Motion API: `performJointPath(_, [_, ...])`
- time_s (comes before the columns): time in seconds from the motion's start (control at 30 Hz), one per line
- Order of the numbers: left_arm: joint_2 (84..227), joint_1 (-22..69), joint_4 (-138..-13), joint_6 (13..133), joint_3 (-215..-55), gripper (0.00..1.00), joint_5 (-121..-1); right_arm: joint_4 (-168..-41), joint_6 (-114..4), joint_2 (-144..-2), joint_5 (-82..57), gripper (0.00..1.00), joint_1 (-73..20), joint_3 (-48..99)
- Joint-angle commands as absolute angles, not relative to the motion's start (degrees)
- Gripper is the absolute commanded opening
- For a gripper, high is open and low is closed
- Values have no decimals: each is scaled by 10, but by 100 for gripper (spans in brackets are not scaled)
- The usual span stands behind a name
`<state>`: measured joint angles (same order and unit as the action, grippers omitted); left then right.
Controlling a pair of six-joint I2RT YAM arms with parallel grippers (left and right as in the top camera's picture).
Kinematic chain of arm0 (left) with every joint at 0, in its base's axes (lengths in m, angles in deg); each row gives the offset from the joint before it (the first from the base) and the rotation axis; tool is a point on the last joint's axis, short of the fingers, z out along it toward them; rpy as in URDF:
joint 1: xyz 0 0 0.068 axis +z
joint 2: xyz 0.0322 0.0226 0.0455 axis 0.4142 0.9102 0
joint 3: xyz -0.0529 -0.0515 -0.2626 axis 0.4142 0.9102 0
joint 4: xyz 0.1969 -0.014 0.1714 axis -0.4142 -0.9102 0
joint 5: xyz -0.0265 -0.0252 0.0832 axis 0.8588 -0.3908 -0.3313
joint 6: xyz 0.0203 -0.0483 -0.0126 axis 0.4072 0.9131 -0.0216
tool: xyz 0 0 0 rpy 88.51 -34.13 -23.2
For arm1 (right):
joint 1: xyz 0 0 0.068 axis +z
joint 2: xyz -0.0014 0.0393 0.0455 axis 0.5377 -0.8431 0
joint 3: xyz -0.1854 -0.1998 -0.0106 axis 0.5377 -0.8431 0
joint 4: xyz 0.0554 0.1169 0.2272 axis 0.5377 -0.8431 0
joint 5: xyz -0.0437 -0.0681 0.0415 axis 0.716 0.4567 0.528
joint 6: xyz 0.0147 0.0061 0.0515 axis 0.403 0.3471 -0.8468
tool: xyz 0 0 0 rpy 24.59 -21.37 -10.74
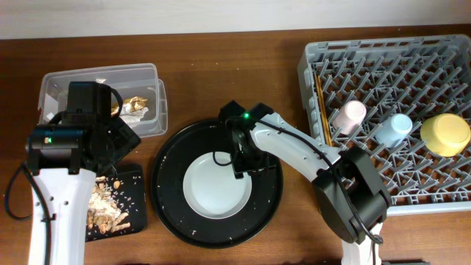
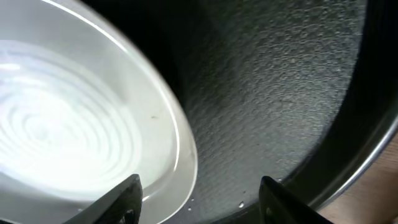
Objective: Sort waste into correct bins and load items into the dishwasher rack
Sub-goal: 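Reach the right gripper to the white plate and grasp its rim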
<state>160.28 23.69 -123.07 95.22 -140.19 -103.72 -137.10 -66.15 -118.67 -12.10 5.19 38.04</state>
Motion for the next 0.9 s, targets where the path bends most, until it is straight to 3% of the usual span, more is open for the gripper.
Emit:
performJointPath(0.0, [1601, 240, -1231, 959, -1411, 99, -1039, -1353, -651, -1188, -136, 59, 53, 367])
performJointPath(0.27, [1601, 240, -1231, 959, -1411, 99, -1039, -1300, -658, -1188, -137, 58, 53, 316])
performJointPath(0.5, [1601, 240, -1231, 959, -1411, 100, -1039, -1300, -670, -1188, -138, 25, 53, 316])
performJointPath(0.87, [1601, 240, -1231, 959, -1411, 99, -1039, -1288, -686, -1188, -143, 25, 54, 308])
